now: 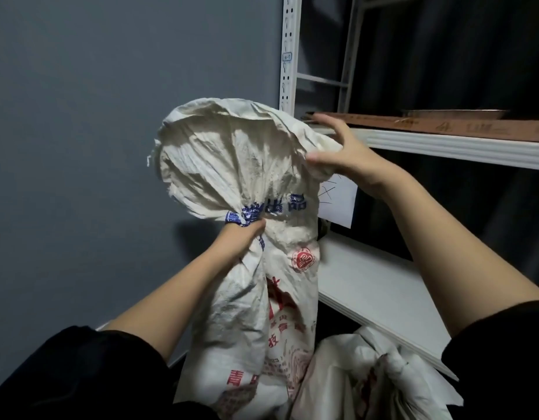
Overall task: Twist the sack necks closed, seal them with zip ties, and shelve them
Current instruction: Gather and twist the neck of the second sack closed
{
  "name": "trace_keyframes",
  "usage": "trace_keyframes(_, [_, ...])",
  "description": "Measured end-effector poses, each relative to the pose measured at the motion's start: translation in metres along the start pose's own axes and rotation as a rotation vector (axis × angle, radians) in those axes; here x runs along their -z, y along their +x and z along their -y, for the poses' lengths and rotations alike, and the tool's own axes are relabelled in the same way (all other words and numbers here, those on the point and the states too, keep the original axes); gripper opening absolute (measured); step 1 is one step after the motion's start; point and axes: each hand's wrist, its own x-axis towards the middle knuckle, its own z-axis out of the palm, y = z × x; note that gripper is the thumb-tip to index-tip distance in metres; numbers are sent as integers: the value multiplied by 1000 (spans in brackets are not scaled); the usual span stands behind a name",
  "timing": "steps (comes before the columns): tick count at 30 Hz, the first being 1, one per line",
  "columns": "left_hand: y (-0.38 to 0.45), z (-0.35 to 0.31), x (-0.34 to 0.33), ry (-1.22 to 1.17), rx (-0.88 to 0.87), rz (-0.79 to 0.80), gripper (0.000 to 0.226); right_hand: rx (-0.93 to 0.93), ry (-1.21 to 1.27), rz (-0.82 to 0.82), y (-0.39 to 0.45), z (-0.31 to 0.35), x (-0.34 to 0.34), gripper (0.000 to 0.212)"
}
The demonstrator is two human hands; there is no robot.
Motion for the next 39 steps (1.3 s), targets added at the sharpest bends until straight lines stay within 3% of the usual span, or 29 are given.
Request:
trace_keyframes(2, [0, -2, 0, 41, -29, -26, 23, 0, -140, 4, -5, -9, 4, 107])
trace_keyframes(4, [0, -2, 0, 58, -26, -34, 18, 67, -275, -48, -9, -11, 2, 107])
trace_keyframes(6, [-4, -5, 1, 1, -28, -58, 9, 183, -392, -163, -12, -11, 0, 90])
trace_keyframes(9, [-7, -4, 3, -78, -36, -24, 23, 213, -578, -487, -12, -13, 5, 51])
trace_keyframes(11, [-10, -7, 3, 2, -2, 17, 22, 117, -464, -520, -8, -16, 10, 30])
trace_keyframes(13, [-8, -6, 5, 103, 42, 36, 33, -21, -380, -431, -5, -23, 10, 13])
trace_keyframes(17, [-3, -5, 5, 188, 70, 53, 51, -100, -227, -321, -7, -36, 0, 22])
trace_keyframes(19, [-4, -8, 5, 250, 64, 81, 51, -97, -79, -240, -9, -42, -1, 36])
trace_keyframes(21, [-3, -9, 3, 341, 39, 82, 48, -77, -120, -174, -11, -48, -3, 56])
trace_keyframes(24, [2, -3, -2, 323, -13, 14, 32, 2, -354, -356, -12, -54, -11, 77])
trace_keyframes(26, [3, 1, -4, 259, -23, -29, 22, -45, -435, -556, -13, -58, -11, 67])
trace_keyframes(29, [4, 4, -1, 255, -24, -48, 23, -143, -287, -702, -9, -68, -3, 25])
trace_keyframes(31, [5, 4, 3, 264, -19, -13, 22, -138, -97, -665, -6, -70, 3, 11])
trace_keyframes(35, [8, 2, 10, 316, -4, 51, 22, -23, 198, -446, -4, -49, 24, 27])
trace_keyframes(37, [10, 0, 13, 358, 4, 68, 23, -16, 304, -310, -4, -38, 28, 22])
trace_keyframes(39, [11, 0, 14, 395, 19, 96, 18, -62, 380, -294, -4, -29, 28, 16])
